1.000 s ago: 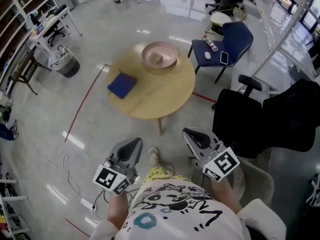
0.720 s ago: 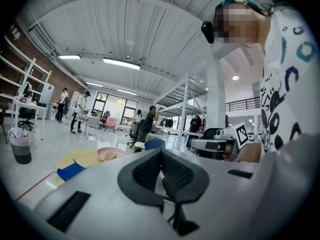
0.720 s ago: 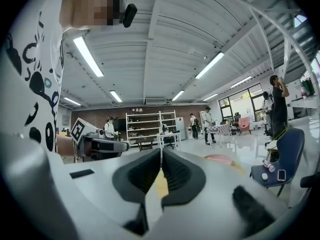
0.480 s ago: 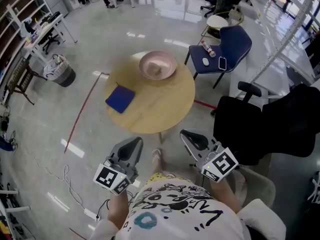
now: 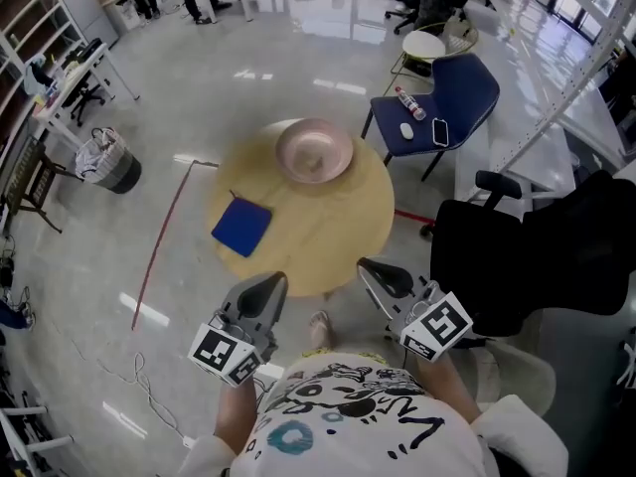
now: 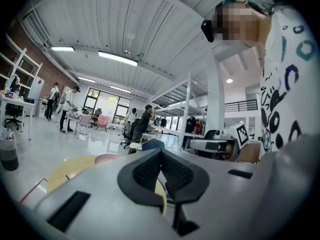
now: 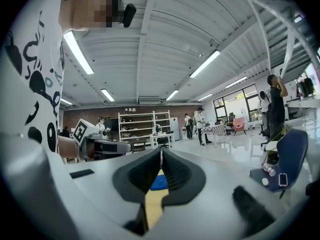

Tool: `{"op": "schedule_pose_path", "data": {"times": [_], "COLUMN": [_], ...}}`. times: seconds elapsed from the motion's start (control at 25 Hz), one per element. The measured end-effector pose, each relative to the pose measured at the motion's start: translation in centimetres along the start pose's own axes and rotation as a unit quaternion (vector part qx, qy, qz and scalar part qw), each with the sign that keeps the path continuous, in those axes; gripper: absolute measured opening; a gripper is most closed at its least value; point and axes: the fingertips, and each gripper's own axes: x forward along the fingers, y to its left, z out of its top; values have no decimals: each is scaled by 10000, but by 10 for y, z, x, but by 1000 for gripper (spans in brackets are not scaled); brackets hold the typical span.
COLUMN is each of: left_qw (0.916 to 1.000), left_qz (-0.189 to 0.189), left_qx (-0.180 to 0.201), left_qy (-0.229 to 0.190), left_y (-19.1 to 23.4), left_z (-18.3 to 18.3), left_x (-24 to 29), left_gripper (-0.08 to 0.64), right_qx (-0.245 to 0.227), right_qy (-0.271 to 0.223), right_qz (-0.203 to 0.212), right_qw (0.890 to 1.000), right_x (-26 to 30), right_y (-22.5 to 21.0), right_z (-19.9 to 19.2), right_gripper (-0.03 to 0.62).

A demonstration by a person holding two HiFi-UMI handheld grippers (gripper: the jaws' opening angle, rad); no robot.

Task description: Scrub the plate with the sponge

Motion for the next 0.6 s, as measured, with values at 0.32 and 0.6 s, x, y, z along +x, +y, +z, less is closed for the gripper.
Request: {"op": "schedule_pose_path", "data": {"times": [0.32, 0.6], "left_qw": [9997, 9996], "left_qz": [-249, -225], "left_qx": [-40, -143], "left_qy": [47, 126], "left_y": [52, 84], "left_z": [4, 2], "left_x": [27, 50], "left_gripper": [15, 15], "right_qx": [73, 213], "right_qy": [11, 27], "right_qz": [-198, -322], "right_qw": [9998, 9993], "right_x": [53, 81], "right_y": [-24, -46], "right_z": [-1, -4], "right_gripper": [29, 29]}}
